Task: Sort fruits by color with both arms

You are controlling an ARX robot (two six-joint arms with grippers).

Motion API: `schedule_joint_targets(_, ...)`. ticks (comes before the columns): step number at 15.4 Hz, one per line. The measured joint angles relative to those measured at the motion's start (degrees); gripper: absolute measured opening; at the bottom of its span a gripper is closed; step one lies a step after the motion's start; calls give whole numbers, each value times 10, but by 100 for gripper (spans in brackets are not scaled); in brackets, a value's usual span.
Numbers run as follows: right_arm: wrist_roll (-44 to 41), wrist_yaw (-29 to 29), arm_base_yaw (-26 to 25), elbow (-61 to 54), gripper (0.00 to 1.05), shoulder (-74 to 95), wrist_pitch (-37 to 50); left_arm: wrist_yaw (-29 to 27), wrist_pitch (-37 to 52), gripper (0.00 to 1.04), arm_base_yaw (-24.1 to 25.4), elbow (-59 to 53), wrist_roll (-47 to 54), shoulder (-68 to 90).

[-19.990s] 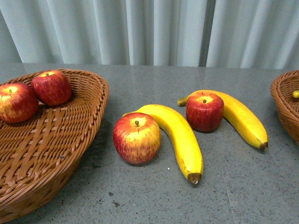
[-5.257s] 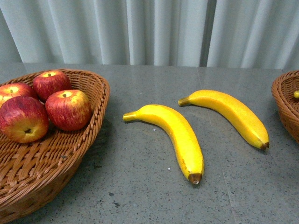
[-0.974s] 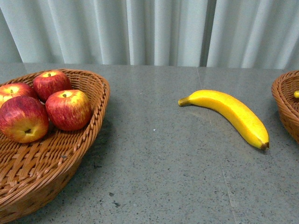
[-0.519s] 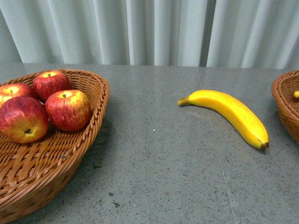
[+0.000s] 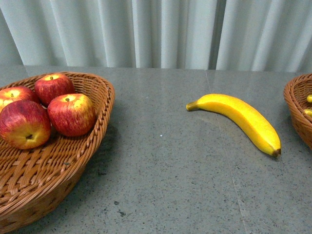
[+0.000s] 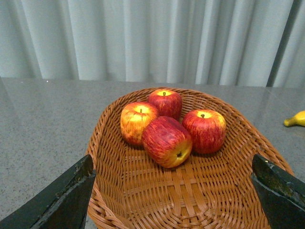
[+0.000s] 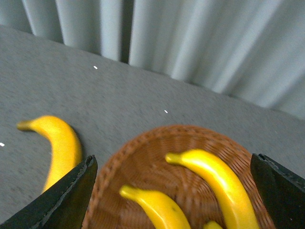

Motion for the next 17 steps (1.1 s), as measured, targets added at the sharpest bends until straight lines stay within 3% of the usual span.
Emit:
schedule_joint_targets(4, 24, 54, 153, 130, 98, 98, -20, 0, 0, 98, 0, 0, 0, 0)
schedule_joint_targets(8, 27, 71, 238, 249, 98, 232, -62, 0, 0, 98, 0, 0, 0, 0)
schedule_joint_targets(11, 26, 68, 252, 314, 98, 317, -95, 0, 0, 98, 0, 0, 0, 0)
schedule_joint_targets(13, -37, 78, 240, 343, 98, 386, -146, 0, 0, 98, 0, 0, 0, 0)
schedule_joint_targets(17, -79, 96, 232, 367, 98, 428, -190, 0, 0, 98, 0, 0, 0, 0)
